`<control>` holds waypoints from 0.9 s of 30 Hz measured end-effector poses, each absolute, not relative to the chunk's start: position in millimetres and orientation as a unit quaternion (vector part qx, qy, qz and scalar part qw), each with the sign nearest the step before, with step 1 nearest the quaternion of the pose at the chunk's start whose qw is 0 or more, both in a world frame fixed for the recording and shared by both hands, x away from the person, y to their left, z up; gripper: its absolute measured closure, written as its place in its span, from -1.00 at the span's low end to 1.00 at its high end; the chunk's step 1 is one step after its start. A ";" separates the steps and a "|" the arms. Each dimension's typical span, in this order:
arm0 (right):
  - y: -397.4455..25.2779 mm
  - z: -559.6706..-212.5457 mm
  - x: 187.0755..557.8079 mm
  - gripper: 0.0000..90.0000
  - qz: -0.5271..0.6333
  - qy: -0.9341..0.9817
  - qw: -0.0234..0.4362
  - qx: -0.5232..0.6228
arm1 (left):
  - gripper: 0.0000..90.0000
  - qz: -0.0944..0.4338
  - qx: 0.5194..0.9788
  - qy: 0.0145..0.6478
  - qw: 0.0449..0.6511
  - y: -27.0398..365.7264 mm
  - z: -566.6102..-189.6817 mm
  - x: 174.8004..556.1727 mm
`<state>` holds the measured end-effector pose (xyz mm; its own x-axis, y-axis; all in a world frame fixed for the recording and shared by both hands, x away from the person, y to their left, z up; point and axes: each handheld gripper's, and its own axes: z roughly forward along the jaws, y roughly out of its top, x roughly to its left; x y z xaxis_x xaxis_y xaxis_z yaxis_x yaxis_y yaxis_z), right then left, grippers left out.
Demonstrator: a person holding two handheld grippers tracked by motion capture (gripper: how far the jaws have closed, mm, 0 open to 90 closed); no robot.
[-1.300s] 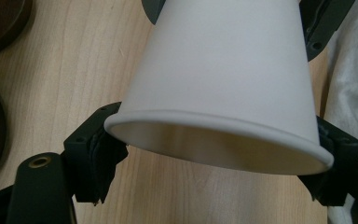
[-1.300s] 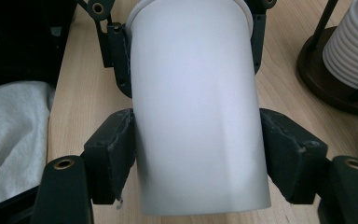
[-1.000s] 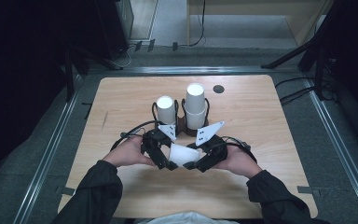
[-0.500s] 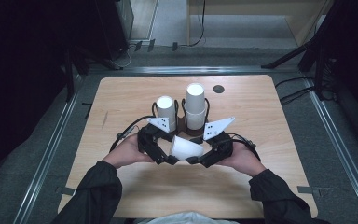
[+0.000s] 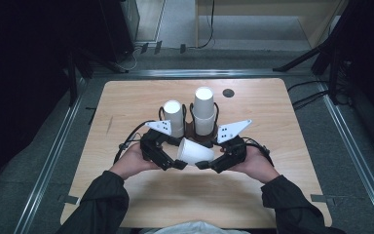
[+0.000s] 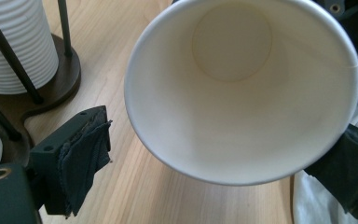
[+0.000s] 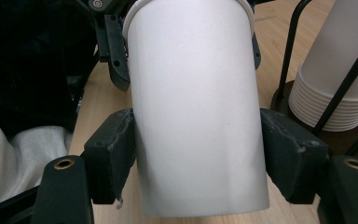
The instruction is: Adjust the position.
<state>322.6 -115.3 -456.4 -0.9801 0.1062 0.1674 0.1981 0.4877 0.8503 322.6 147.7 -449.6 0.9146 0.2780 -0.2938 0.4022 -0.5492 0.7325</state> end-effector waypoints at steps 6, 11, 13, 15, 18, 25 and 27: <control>-116.0 -454.3 323.8 -0.32 -0.514 -0.852 0.056 -0.087 | -0.88 -0.076 0.863 0.201 0.457 147.7 -446.9 320.4; -114.7 -454.2 323.8 -0.32 -0.520 -0.847 0.064 -0.085 | -0.85 -0.080 0.855 0.200 0.473 147.5 -445.0 319.4; -114.3 -454.4 323.6 -0.31 -0.520 -0.848 0.065 -0.085 | -0.85 -0.081 0.854 0.200 0.474 146.9 -445.0 319.3; -112.6 -455.4 323.3 -0.32 -0.520 -0.847 0.067 -0.083 | -0.85 -0.083 0.853 0.200 0.476 145.8 -445.1 319.3; -111.4 -455.9 322.7 -0.32 -0.518 -0.849 0.069 -0.085 | -0.72 -0.081 0.849 0.193 0.485 146.5 -444.3 318.1; -111.9 -455.3 323.6 -0.31 -0.520 -0.847 0.068 -0.088 | -0.65 -0.074 0.848 0.193 0.488 147.8 -442.8 317.2; -111.9 -455.3 323.3 -0.31 -0.520 -0.847 0.067 -0.088 | -0.63 -0.072 0.849 0.191 0.487 147.8 -442.2 317.0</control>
